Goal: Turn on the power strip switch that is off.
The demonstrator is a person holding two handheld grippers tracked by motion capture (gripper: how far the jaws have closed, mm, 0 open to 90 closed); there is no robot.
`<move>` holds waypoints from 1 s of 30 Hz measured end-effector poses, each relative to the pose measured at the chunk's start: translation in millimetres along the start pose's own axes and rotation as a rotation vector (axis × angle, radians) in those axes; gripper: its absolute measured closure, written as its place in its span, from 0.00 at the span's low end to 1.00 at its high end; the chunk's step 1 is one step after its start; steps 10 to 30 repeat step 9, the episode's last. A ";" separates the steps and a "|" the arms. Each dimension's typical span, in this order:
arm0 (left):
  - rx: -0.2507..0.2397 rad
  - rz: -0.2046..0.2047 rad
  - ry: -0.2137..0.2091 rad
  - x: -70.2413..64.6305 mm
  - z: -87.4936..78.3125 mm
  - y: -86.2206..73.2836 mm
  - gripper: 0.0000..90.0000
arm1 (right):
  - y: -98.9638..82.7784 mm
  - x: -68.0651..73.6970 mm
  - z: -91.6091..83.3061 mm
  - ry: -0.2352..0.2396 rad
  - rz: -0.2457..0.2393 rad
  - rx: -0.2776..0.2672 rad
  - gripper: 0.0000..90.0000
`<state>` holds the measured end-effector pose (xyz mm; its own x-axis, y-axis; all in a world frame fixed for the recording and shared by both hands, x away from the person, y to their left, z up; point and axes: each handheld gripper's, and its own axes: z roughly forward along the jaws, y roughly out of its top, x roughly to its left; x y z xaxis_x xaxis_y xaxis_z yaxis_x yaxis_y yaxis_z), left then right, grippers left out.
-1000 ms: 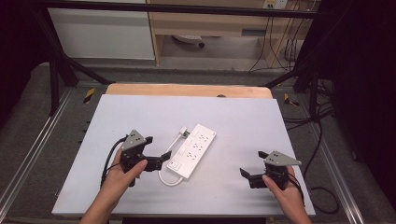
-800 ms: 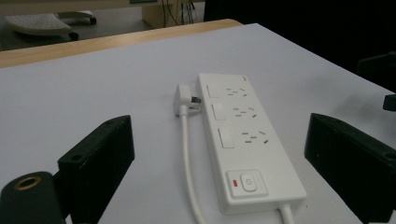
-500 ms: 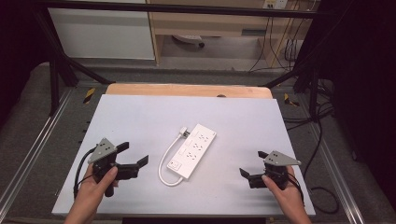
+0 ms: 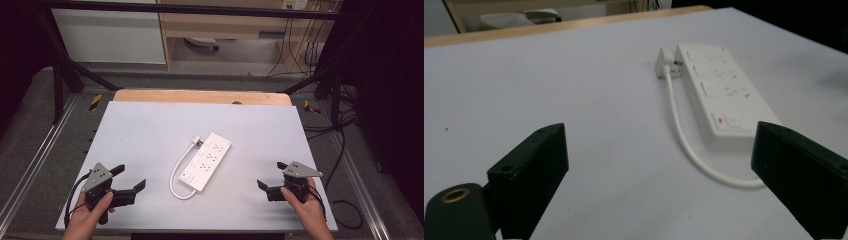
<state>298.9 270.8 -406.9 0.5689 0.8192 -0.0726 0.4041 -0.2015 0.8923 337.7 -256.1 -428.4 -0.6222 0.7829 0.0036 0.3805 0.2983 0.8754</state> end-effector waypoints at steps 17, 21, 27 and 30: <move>0.024 -0.010 -0.013 -2.0 14.7 -8.0 0.10 | -6.8 -9.1 10.4 -0.087 0.061 0.079 0.03; 0.024 -0.010 -0.013 -2.0 14.7 -8.0 0.10 | -6.8 -9.1 10.4 -0.087 0.061 0.079 0.03; 0.024 -0.010 -0.013 -2.0 14.7 -8.0 0.10 | -6.8 -9.1 10.4 -0.087 0.061 0.079 0.03; 0.024 -0.010 -0.013 -2.0 14.7 -8.0 0.10 | -6.8 -9.1 10.4 -0.087 0.061 0.079 0.03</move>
